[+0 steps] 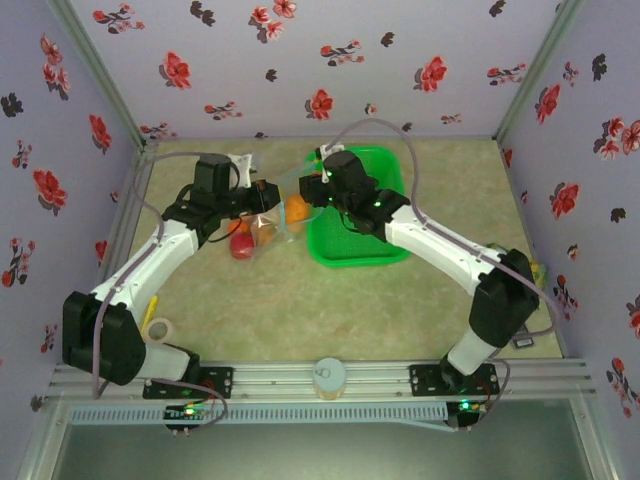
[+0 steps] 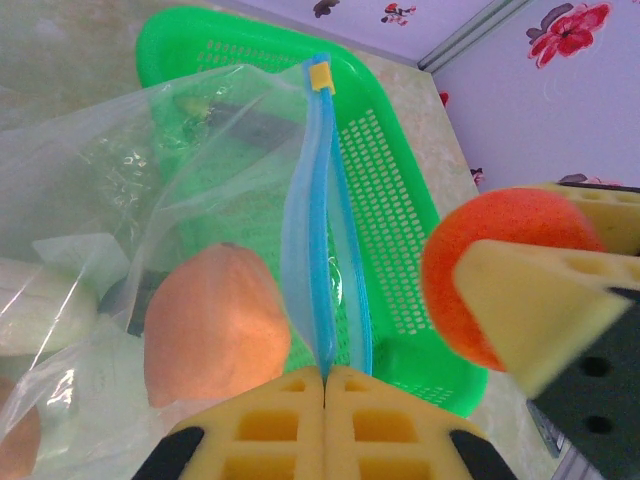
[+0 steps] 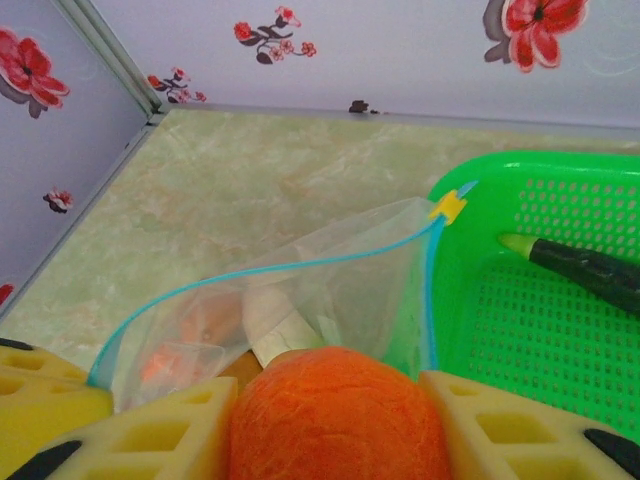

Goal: Place the food in the zip-top bag and seal the zipper

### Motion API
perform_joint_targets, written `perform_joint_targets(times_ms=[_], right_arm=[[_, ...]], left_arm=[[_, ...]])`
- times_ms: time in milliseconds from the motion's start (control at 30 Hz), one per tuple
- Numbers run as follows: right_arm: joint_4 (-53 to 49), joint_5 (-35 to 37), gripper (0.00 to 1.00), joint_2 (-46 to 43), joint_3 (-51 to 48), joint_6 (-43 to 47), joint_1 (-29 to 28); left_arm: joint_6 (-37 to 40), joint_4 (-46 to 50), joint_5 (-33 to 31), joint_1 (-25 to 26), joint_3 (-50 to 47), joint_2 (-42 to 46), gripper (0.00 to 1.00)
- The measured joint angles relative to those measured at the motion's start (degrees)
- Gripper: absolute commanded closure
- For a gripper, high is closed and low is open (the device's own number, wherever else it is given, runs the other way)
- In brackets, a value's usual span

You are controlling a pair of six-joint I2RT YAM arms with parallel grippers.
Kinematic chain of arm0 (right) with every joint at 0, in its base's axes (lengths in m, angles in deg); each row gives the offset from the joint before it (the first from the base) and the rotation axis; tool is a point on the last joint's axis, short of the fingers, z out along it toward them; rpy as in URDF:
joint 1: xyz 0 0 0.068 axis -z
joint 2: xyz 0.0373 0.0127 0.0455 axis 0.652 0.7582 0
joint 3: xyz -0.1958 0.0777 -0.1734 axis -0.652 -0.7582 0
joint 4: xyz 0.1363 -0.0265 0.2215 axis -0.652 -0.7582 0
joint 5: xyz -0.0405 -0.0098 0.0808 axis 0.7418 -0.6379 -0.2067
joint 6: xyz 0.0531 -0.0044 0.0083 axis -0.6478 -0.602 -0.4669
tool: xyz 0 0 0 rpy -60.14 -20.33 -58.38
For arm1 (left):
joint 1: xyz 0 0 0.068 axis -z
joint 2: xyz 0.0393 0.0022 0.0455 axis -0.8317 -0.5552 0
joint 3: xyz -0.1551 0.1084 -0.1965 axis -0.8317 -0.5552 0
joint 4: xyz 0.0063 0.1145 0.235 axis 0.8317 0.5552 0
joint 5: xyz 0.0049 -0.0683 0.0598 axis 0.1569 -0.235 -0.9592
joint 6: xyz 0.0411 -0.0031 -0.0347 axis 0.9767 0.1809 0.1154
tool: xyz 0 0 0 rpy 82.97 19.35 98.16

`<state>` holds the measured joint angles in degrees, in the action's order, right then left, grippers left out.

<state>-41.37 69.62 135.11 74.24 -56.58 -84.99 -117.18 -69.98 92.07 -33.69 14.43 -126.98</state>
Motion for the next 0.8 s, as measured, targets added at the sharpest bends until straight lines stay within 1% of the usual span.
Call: perform_joint_targets(times_ms=[133, 333, 533, 600, 667, 800], right_arm=[[-0.02, -0.79, 0.58, 3.32, 1.77, -0.20, -0.46], [-0.63, -1.49, 0.51, 6.64, 3.61, -0.35, -0.87], [-1.44, -2.14, 0.41, 9.49, 5.62, -1.22, -0.87], [-1.57, -2.27, 0.37, 9.99, 6.05, -1.31, -0.87], [-1.90, -2.01, 0.30, 10.10, 6.12, -1.33, -0.87], [-2.60, -1.77, 0.29, 10.10, 6.19, -1.20, -0.76]], left_arm=[[0.02, 0.02, 0.00, 0.00, 0.00, 0.00, 1.00], [0.02, 0.02, 0.00, 0.00, 0.00, 0.00, 1.00], [0.02, 0.02, 0.00, 0.02, 0.02, 0.00, 1.00], [0.02, 0.04, 0.00, 0.02, 0.02, 0.00, 1.00], [0.02, 0.17, -0.02, 0.00, 0.02, 0.00, 1.00], [0.02, 0.39, 0.00, 0.00, 0.02, 0.00, 1.00]])
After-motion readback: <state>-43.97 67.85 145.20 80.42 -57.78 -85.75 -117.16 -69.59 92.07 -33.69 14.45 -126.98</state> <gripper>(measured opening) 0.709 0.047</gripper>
